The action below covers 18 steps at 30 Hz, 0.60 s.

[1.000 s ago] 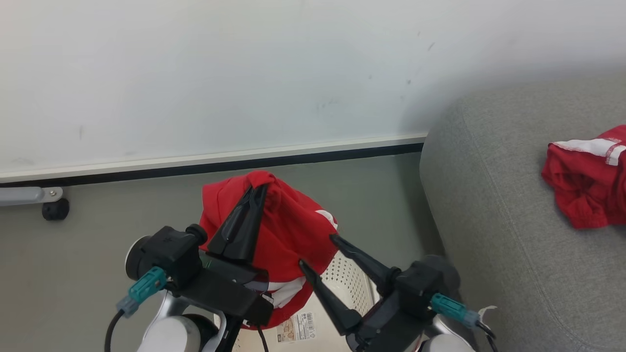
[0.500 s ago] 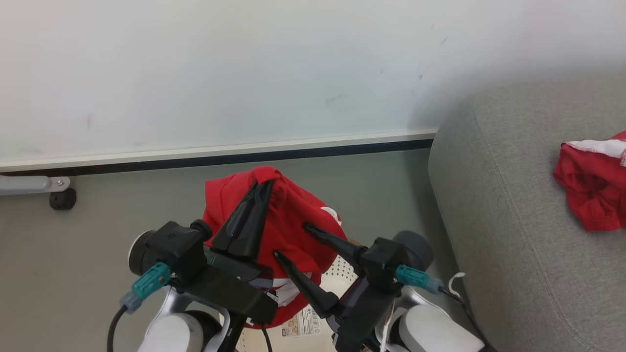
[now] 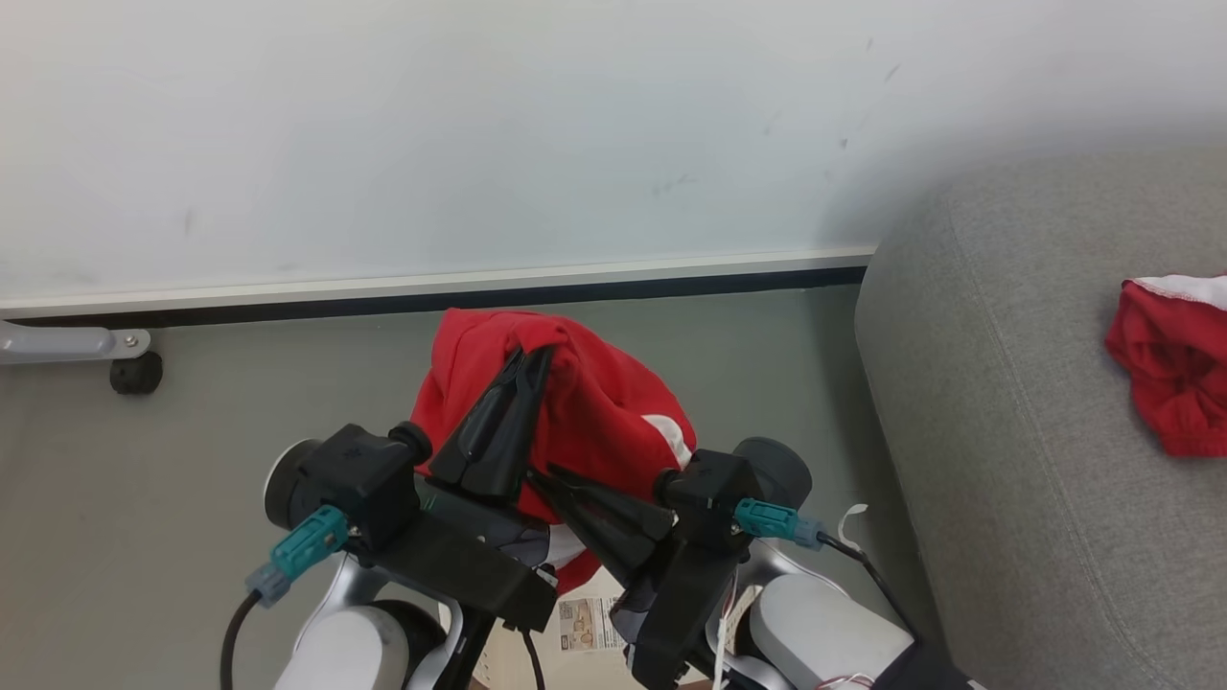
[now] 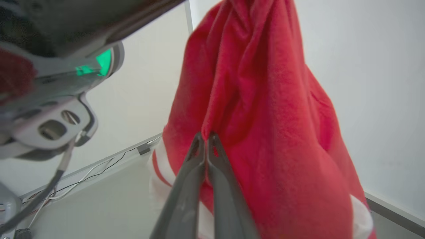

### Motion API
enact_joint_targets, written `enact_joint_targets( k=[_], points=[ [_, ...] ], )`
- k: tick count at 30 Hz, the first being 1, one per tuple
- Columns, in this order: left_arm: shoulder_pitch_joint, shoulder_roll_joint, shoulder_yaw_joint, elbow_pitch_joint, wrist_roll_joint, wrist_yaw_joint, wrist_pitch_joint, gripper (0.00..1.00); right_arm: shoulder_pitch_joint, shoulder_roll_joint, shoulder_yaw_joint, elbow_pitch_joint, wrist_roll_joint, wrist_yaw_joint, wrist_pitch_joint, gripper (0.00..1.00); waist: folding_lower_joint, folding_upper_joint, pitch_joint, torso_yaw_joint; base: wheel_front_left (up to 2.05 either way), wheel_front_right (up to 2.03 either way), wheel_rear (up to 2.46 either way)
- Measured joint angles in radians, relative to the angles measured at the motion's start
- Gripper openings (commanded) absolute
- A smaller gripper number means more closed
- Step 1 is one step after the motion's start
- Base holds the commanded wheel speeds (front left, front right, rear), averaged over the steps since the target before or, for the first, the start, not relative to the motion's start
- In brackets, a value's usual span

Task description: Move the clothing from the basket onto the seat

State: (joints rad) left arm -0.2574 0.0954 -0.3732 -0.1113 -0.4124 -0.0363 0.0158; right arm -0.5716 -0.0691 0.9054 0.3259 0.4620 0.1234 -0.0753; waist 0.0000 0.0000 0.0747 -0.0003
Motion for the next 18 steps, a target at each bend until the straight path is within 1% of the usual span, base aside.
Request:
enact_joint_targets(
  k=[5,12,13,14,15,16,17,18],
  points=[
    [-0.002,0.000,0.000,-0.002,0.000,0.000,0.000,0.00,-0.021,0.000,0.027,0.012,0.040,0.000,-0.022,0.00,0.0000,0.0000,0.004,0.004,0.00,0.00,0.00],
    [-0.002,0.001,0.001,-0.002,0.000,0.000,0.000,0.00,-0.051,0.000,0.021,0.045,0.068,0.000,-0.059,0.00,0.0000,0.0000,0.007,0.002,0.00,0.00,0.00],
    [-0.002,0.001,0.001,-0.002,0.000,-0.001,0.000,0.06,-0.056,0.000,0.017,0.048,0.070,0.000,-0.067,0.00,0.0000,0.0000,0.006,0.001,0.00,0.00,0.00],
    [-0.002,0.001,0.001,-0.002,0.000,-0.005,0.000,0.20,-0.061,0.000,0.013,0.051,0.073,0.000,-0.073,0.00,0.0000,0.0000,0.006,0.001,0.00,0.00,0.00],
    [-0.002,0.002,-0.001,-0.002,0.000,-0.008,0.000,0.25,-0.065,0.000,0.009,0.057,0.079,0.000,-0.081,0.00,0.0000,0.0000,0.005,0.000,0.00,0.00,0.00],
    [-0.002,0.003,-0.001,-0.002,0.000,-0.008,0.000,0.38,-0.069,0.000,0.004,0.064,0.081,0.000,-0.087,0.00,0.0000,0.0000,0.004,-0.001,0.00,0.00,0.00],
    [-0.002,0.004,-0.004,-0.002,0.000,-0.008,0.000,0.78,-0.074,0.000,-0.001,0.068,0.085,0.000,-0.095,0.00,0.0000,0.0000,0.003,-0.002,0.00,0.00,0.00],
    [-0.002,0.005,-0.007,-0.002,0.000,-0.008,0.004,1.00,-0.078,0.000,-0.009,0.072,0.090,0.000,-0.102,0.00,0.0000,0.0000,0.003,-0.002,0.00,0.00,0.00]
  ],
)
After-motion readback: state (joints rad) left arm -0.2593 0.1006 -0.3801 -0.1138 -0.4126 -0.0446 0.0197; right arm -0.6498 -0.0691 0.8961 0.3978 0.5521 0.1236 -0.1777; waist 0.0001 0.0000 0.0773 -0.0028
